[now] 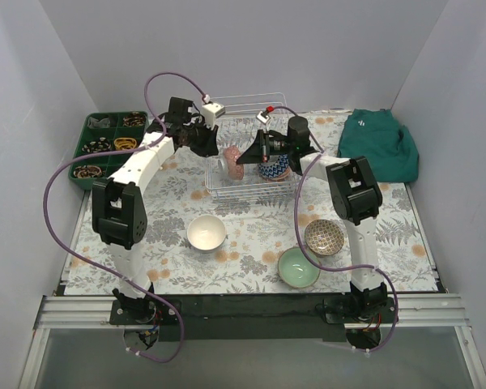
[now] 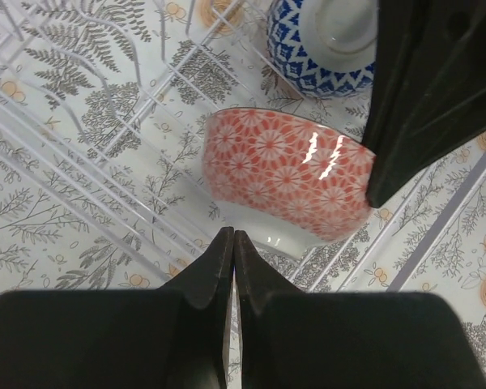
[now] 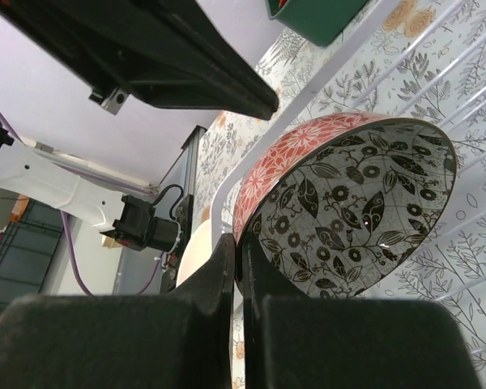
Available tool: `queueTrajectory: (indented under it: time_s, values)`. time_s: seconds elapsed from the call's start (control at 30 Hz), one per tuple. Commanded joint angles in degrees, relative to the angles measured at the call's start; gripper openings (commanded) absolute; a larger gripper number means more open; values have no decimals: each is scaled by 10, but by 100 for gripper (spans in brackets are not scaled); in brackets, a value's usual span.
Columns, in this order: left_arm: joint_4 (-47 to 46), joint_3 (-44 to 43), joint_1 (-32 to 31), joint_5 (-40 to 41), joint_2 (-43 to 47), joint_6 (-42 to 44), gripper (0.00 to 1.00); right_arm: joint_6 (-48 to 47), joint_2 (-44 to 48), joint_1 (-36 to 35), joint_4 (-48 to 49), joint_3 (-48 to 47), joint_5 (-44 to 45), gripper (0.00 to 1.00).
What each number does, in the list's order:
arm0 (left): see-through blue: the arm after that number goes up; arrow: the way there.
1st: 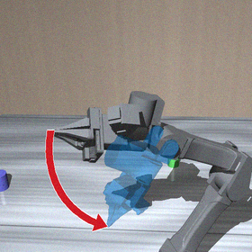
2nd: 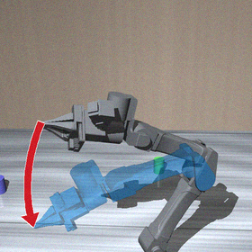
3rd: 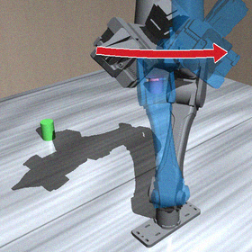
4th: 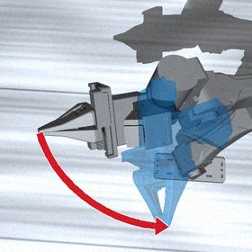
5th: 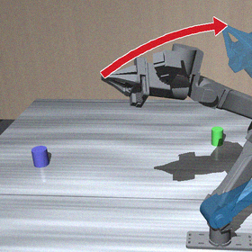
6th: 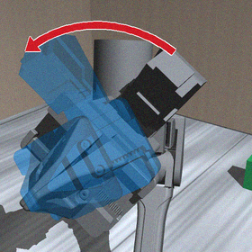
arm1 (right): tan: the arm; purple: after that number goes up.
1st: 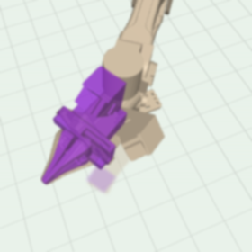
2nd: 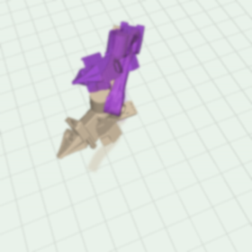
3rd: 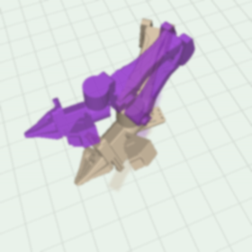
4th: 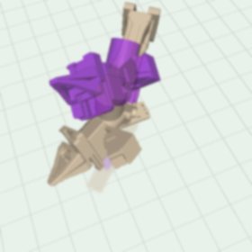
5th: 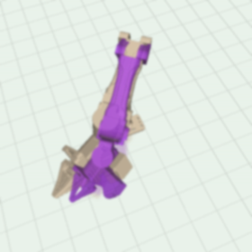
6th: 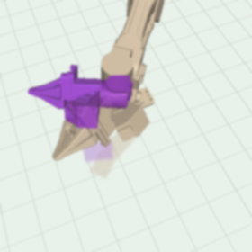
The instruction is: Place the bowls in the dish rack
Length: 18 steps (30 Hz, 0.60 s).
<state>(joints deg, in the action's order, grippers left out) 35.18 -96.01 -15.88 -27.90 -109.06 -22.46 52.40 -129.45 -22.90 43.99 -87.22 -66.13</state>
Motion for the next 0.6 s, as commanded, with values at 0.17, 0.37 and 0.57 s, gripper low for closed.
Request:
queueTrajectory:
  time_s: [0.17,0.37,0.57]
  values:
    - [59,-27,-16,-10,-12,67,0,5,-29,0,47,-23,7,1]
    - [62,-10,-36,23,-13,104,0,4,-44,0,46,-28,8,1]
    - [67,-18,-39,29,-36,95,0,3,-49,0,42,-25,9,1]
